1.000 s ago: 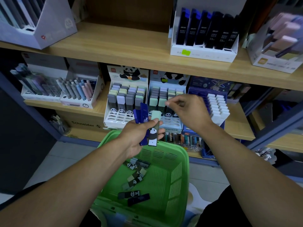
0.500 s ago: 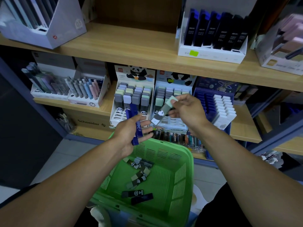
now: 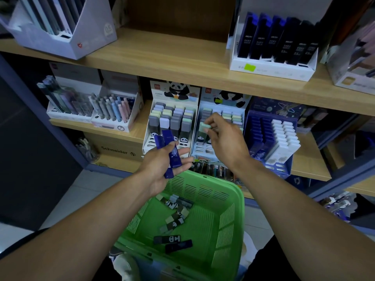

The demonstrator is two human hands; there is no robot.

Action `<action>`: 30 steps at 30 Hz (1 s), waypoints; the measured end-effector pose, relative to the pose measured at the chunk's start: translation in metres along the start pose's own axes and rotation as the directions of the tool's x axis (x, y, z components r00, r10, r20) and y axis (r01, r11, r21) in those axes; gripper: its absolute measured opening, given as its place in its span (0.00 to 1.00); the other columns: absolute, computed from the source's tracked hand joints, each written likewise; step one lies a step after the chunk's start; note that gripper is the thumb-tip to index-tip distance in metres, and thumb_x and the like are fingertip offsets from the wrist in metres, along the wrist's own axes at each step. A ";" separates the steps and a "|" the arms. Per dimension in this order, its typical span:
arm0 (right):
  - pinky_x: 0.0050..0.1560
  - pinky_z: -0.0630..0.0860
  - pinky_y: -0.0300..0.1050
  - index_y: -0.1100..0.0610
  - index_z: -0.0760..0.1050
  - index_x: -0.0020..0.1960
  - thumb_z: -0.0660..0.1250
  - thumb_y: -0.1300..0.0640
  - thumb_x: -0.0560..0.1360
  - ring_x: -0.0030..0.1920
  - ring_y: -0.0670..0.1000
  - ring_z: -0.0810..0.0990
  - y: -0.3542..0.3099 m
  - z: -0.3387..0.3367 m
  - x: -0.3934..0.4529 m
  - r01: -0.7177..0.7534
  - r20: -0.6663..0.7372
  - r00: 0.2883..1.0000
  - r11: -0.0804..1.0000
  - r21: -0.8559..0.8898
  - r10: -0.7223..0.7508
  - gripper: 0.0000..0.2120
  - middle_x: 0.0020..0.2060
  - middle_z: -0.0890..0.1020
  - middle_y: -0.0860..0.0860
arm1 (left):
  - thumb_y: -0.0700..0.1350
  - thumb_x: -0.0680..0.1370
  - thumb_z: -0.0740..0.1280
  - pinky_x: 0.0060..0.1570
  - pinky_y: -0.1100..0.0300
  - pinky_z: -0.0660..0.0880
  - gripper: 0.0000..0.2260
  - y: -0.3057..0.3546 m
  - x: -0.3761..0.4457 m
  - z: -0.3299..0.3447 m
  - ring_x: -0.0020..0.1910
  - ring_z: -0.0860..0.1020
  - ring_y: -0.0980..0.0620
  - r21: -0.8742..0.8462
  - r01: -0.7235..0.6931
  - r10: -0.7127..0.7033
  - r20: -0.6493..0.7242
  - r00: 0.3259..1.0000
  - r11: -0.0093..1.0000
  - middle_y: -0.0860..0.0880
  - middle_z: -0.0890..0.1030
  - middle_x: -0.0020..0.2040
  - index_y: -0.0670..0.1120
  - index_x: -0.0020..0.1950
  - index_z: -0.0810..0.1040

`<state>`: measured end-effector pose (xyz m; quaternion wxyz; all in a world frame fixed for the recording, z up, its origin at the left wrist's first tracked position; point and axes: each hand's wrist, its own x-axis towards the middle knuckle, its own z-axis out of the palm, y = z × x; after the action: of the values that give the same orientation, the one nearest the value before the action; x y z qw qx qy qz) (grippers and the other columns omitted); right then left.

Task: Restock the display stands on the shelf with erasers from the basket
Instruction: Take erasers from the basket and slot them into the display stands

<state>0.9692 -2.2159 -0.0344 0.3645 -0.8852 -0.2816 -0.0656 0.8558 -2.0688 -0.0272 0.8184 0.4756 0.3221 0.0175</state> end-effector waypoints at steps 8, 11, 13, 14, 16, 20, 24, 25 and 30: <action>0.42 0.78 0.49 0.49 0.76 0.56 0.62 0.53 0.83 0.39 0.51 0.80 0.003 -0.010 0.004 -0.024 -0.003 1.000 0.993 -0.114 0.024 0.06 0.39 0.83 0.49 | 0.46 0.85 0.60 0.30 0.61 0.81 0.11 0.001 -0.003 0.001 0.40 0.86 0.48 0.028 -0.039 0.038 0.019 0.999 0.999 0.46 0.87 0.46 0.44 0.64 0.75; 0.45 0.78 0.46 0.53 0.80 0.57 0.64 0.54 0.82 0.42 0.49 0.80 0.002 -0.013 0.004 0.000 -0.005 1.000 0.995 -0.104 0.000 0.08 0.44 0.83 0.47 | 0.47 0.83 0.63 0.31 0.61 0.81 0.09 0.003 -0.005 0.002 0.40 0.86 0.49 0.034 -0.043 0.042 0.028 0.999 0.998 0.46 0.87 0.47 0.44 0.59 0.77; 0.49 0.78 0.44 0.54 0.81 0.57 0.66 0.55 0.81 0.46 0.47 0.80 0.002 -0.013 0.004 0.016 -0.043 0.999 0.995 -0.093 -0.020 0.08 0.48 0.84 0.48 | 0.46 0.82 0.65 0.32 0.60 0.81 0.08 0.002 -0.005 0.001 0.41 0.86 0.48 0.041 -0.041 0.039 0.027 0.999 0.998 0.45 0.87 0.48 0.44 0.57 0.78; 0.50 0.78 0.45 0.54 0.82 0.57 0.67 0.56 0.80 0.46 0.47 0.80 0.003 -0.011 0.005 0.020 -0.071 0.997 0.996 -0.091 -0.026 0.07 0.49 0.85 0.48 | 0.46 0.82 0.65 0.32 0.60 0.81 0.08 0.002 -0.005 0.001 0.42 0.86 0.48 0.048 -0.039 0.038 0.028 0.999 0.998 0.45 0.87 0.48 0.43 0.56 0.78; 0.49 0.80 0.46 0.54 0.83 0.53 0.69 0.59 0.79 0.44 0.45 0.80 0.007 -0.008 0.005 0.026 -0.125 0.991 0.995 -0.099 -0.038 0.05 0.47 0.85 0.47 | 0.45 0.82 0.66 0.32 0.60 0.81 0.08 0.001 -0.006 0.001 0.43 0.86 0.47 0.059 -0.035 0.033 0.036 0.999 0.998 0.44 0.87 0.49 0.42 0.56 0.79; 0.48 0.81 0.48 0.54 0.84 0.52 0.69 0.62 0.78 0.44 0.46 0.82 0.008 -0.001 0.006 0.051 -0.156 0.985 0.991 -0.121 -0.070 0.07 0.48 0.85 0.46 | 0.44 0.81 0.66 0.32 0.59 0.81 0.10 -0.001 -0.007 0.001 0.44 0.86 0.46 0.065 -0.033 0.029 0.050 0.998 0.997 0.43 0.87 0.49 0.40 0.60 0.78; 0.54 0.80 0.47 0.53 0.84 0.56 0.68 0.60 0.79 0.50 0.49 0.83 0.007 0.001 0.009 0.053 -0.115 0.991 0.983 -0.173 -0.074 0.09 0.51 0.85 0.47 | 0.43 0.82 0.65 0.34 0.58 0.83 0.10 -0.001 -0.008 0.001 0.45 0.86 0.44 0.057 -0.023 0.019 0.065 0.998 0.998 0.42 0.86 0.49 0.40 0.61 0.78; 0.55 0.80 0.47 0.52 0.84 0.57 0.67 0.60 0.80 0.51 0.50 0.83 0.007 0.002 0.009 0.048 -0.082 0.994 0.978 -0.203 -0.065 0.10 0.53 0.85 0.47 | 0.42 0.82 0.64 0.35 0.57 0.83 0.09 -0.001 -0.008 0.001 0.46 0.86 0.44 0.056 -0.023 0.019 0.069 0.997 0.998 0.42 0.86 0.49 0.40 0.61 0.78; 0.56 0.79 0.46 0.52 0.83 0.59 0.65 0.58 0.81 0.52 0.48 0.81 0.003 0.002 0.005 0.056 -0.049 0.996 0.974 -0.218 -0.068 0.11 0.54 0.84 0.47 | 0.42 0.83 0.64 0.37 0.57 0.83 0.10 -0.003 -0.007 0.003 0.46 0.86 0.44 0.079 -0.016 0.009 0.080 0.997 0.997 0.42 0.86 0.49 0.40 0.61 0.77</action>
<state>0.9749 -2.2139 -0.0358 0.2714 -0.9082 -0.2899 -0.1322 0.8512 -2.0752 -0.0253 0.8109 0.5101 0.2866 -0.0092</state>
